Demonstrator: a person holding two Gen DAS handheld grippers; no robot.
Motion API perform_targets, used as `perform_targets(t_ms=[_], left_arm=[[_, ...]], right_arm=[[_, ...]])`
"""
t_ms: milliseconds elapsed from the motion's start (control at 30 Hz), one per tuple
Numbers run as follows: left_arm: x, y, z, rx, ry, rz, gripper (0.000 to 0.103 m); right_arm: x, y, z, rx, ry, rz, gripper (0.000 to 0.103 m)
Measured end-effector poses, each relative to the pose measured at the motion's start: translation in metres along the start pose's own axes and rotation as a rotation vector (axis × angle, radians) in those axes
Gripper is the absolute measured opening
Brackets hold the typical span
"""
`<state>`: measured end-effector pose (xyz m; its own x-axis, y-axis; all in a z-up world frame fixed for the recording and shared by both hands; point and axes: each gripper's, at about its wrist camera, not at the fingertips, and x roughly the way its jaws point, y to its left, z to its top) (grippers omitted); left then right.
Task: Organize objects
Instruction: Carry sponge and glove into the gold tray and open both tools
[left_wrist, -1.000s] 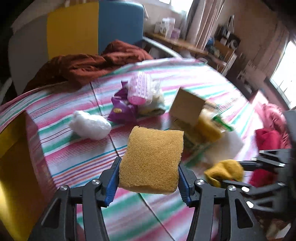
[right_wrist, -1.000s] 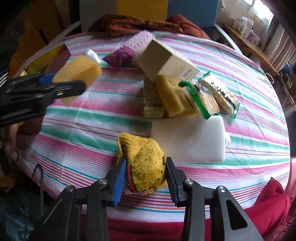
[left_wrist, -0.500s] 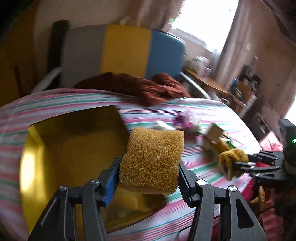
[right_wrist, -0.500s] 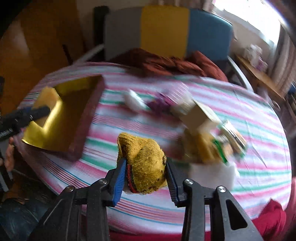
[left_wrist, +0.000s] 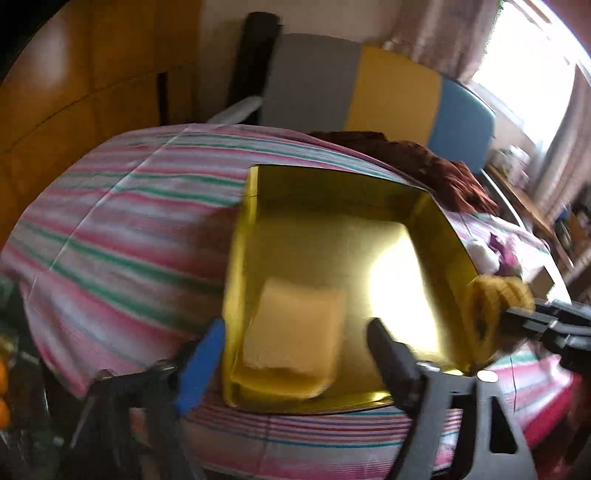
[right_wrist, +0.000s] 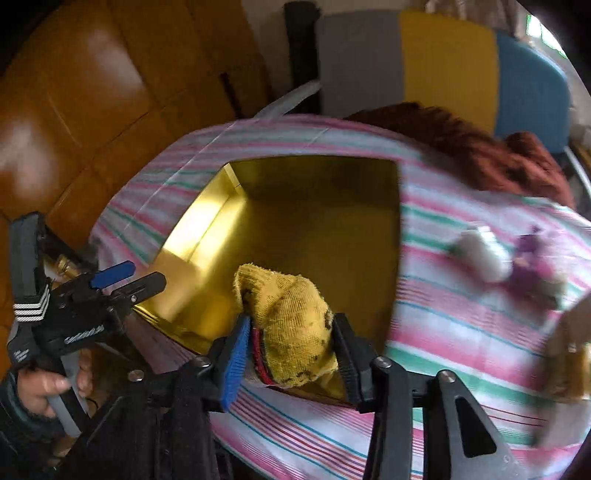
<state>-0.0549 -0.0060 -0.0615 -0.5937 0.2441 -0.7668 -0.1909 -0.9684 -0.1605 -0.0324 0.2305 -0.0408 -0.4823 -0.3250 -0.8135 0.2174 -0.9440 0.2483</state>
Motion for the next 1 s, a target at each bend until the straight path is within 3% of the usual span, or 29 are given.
perform_targets(t_ms=[200, 333, 633, 1000], left_arm=[[-0.01, 0.013, -0.006, -0.069, -0.017, 0.028, 0.094], [-0.021, 0.018, 0.001, -0.11, -0.037, 0.023, 0.095], [-0.044, -0.012, 0.016, -0.04, -0.142, 0.054, 0.095], [-0.059, -0.045, 0.008, 0.053, -0.208, 0.123, 0.101]], right_arm=[[0.044, 0.02, -0.004, 0.019, 0.069, 0.098, 0.051], [0.035, 0.022, -0.011, 0.019, 0.05, 0.097, 0.054], [-0.003, 0.021, -0.02, -0.025, -0.1, -0.08, 0.065], [-0.025, 0.009, -0.028, 0.021, -0.233, -0.229, 0.066]])
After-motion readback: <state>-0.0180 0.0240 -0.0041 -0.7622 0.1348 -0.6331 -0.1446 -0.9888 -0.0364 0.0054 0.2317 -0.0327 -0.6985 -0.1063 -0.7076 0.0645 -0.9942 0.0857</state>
